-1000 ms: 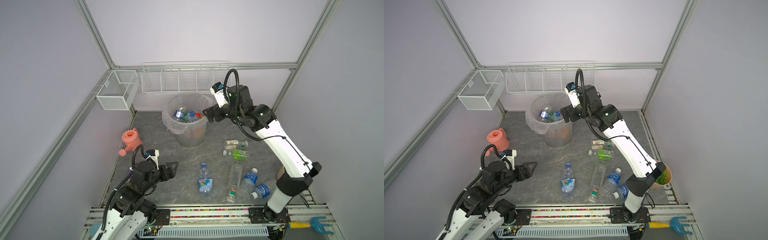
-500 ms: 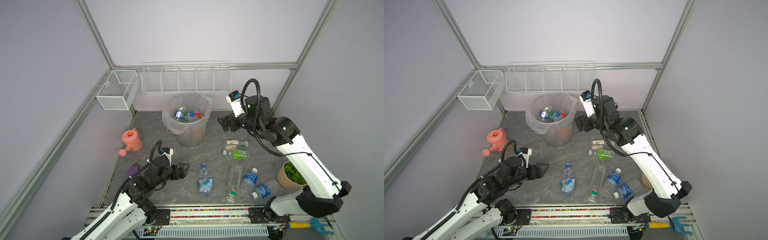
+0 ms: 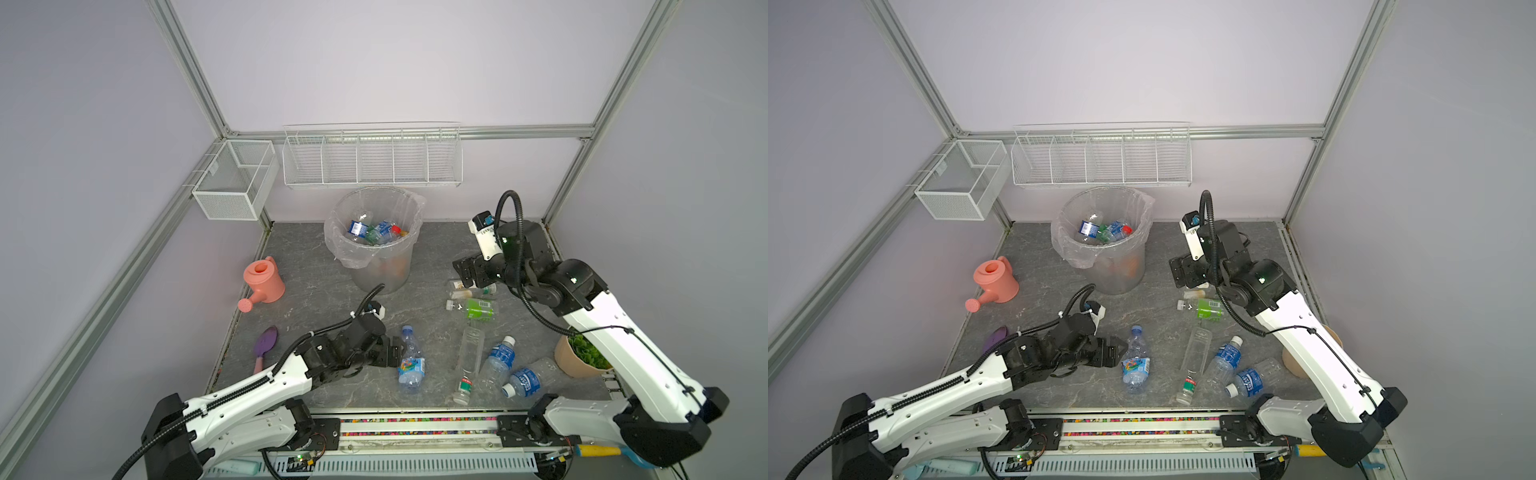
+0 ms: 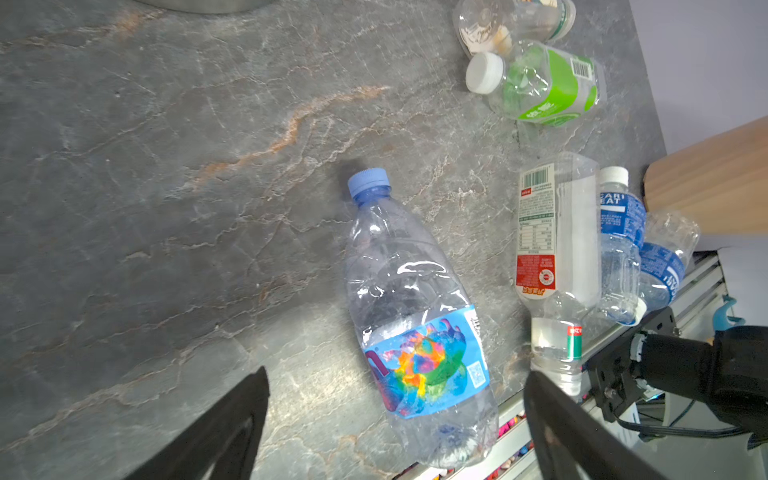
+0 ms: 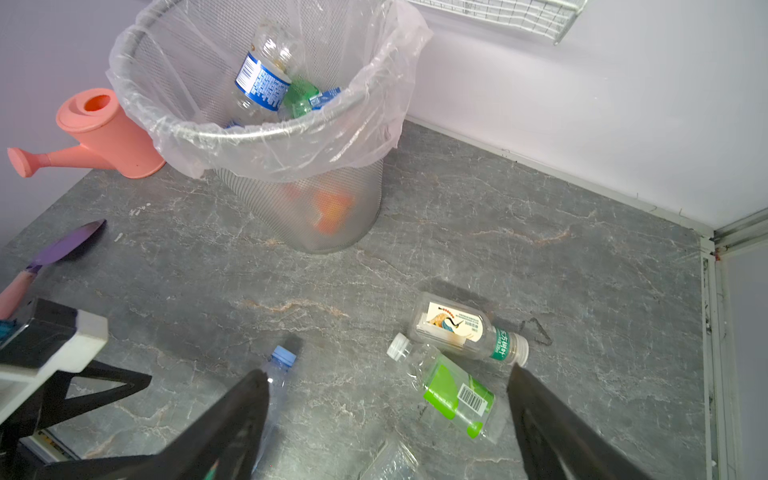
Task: Throw the plastic bottles in the bin
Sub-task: 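Draw the right gripper back while the left gripper reaches toward the rainbow-label bottle, then lower and close the left gripper on the rainbow-label bottle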
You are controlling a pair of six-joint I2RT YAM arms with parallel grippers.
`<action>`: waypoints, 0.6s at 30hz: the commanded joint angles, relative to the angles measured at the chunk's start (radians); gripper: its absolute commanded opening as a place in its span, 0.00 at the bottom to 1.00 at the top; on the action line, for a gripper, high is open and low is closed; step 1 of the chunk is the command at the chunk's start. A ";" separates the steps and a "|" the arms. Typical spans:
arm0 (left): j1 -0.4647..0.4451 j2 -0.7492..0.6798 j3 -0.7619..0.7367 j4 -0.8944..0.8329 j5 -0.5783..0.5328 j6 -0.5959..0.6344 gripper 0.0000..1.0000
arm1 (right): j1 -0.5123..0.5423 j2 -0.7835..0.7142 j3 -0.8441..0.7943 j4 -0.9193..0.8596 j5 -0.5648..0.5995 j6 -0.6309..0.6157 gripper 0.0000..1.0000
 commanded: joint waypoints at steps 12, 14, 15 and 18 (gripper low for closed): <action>-0.128 0.345 0.251 -0.146 -0.067 -0.023 0.96 | -0.038 -0.112 -0.136 0.055 -0.020 0.030 0.92; -0.139 0.386 0.286 -0.189 -0.091 -0.023 0.96 | -0.042 -0.121 -0.147 0.056 -0.020 0.029 0.92; -0.144 0.405 0.302 -0.207 -0.104 -0.024 0.96 | -0.043 -0.128 -0.153 0.055 -0.020 0.030 0.92; -0.150 0.444 0.333 -0.248 -0.117 -0.024 0.95 | -0.050 -0.149 -0.172 0.058 -0.019 0.029 0.92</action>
